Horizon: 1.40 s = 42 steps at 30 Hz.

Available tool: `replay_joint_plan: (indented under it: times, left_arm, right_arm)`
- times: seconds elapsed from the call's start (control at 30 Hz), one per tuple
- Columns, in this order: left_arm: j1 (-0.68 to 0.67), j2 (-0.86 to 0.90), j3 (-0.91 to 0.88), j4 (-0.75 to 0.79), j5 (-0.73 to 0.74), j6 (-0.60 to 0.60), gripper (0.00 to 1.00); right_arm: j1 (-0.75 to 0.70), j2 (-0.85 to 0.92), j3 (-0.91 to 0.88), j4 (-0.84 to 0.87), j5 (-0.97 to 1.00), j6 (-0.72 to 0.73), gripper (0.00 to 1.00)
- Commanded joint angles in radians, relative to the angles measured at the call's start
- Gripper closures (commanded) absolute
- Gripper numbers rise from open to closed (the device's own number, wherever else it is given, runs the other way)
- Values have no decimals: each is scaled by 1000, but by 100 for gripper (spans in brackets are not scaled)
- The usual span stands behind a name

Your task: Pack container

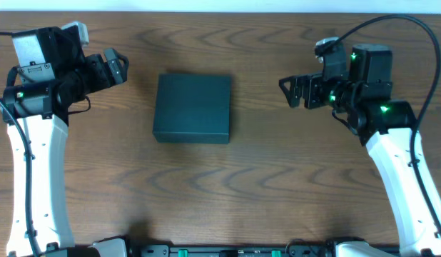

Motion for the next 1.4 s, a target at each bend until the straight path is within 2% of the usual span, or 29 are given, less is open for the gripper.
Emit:
replay_joint_plan:
  times: [0.0,0.8,0.93,1.13,1.37]
  left_arm:
    - [4,3,3,-6,-6,19,5]
    - [2,-5,3,-7,-11,20,5]
    - [2,-32,3,-38,-144,19,5]
    - [-7,-155,2,-105,-173,20,5]
    - [-11,-352,-45,-155,-325,24,5]
  right_arm:
    - [0,-2,11,-26,11,-11,1]
    - [0,-2,10,-35,10,-11,1]
    - [0,-2,11,-35,10,-11,1]
    - [0,-2,10,-35,10,-11,1]
    - [0,-2,10,-35,10,-11,1]
